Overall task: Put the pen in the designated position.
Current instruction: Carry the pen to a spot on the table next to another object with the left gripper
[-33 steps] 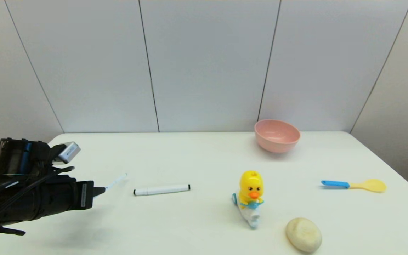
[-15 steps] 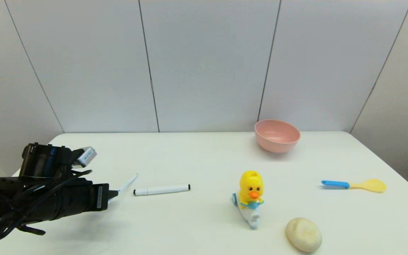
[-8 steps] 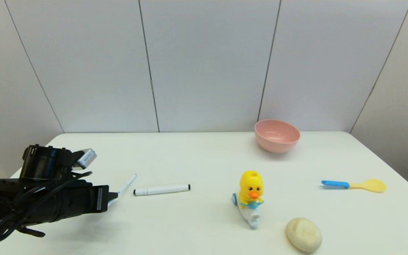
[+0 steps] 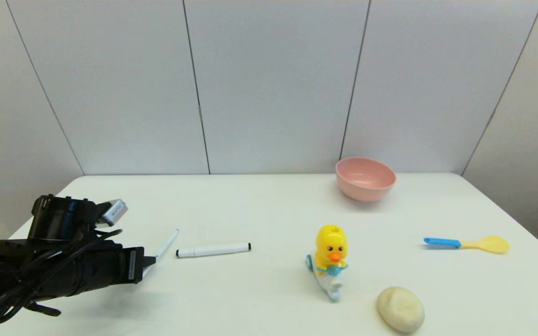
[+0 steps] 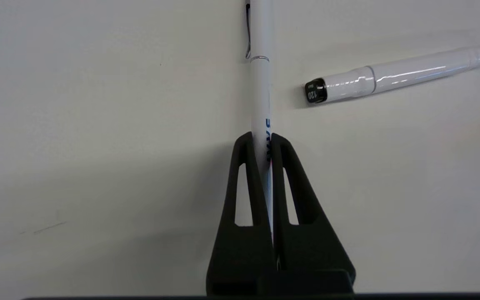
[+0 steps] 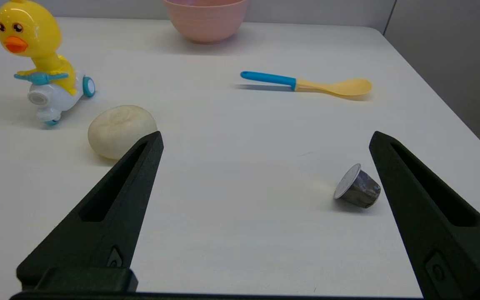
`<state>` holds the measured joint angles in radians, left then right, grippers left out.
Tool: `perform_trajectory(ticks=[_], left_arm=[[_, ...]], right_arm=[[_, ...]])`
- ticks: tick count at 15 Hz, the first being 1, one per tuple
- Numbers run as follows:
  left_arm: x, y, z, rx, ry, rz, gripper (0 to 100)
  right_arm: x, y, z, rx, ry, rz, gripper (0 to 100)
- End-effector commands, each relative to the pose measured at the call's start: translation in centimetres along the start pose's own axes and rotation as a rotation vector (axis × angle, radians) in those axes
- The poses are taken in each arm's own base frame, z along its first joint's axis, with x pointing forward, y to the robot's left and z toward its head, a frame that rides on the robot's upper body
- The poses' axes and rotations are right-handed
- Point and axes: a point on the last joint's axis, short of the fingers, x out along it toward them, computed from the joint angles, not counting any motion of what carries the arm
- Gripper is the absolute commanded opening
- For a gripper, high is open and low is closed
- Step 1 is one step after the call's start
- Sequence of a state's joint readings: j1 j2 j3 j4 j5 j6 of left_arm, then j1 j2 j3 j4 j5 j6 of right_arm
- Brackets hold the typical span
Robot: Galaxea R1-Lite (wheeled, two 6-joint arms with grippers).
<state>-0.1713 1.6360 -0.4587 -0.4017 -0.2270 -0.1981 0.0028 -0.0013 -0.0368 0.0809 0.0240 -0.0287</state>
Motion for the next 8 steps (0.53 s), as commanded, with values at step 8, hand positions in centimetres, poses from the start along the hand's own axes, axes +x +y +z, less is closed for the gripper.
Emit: perform_trajectory(ticks=[8], left_arm=[[0.19,-0.10,-0.29,0.002,0.014,-0.005,0]], right_arm=[[0.01,0.00,0.00,0.000,0.002,0.001,100]])
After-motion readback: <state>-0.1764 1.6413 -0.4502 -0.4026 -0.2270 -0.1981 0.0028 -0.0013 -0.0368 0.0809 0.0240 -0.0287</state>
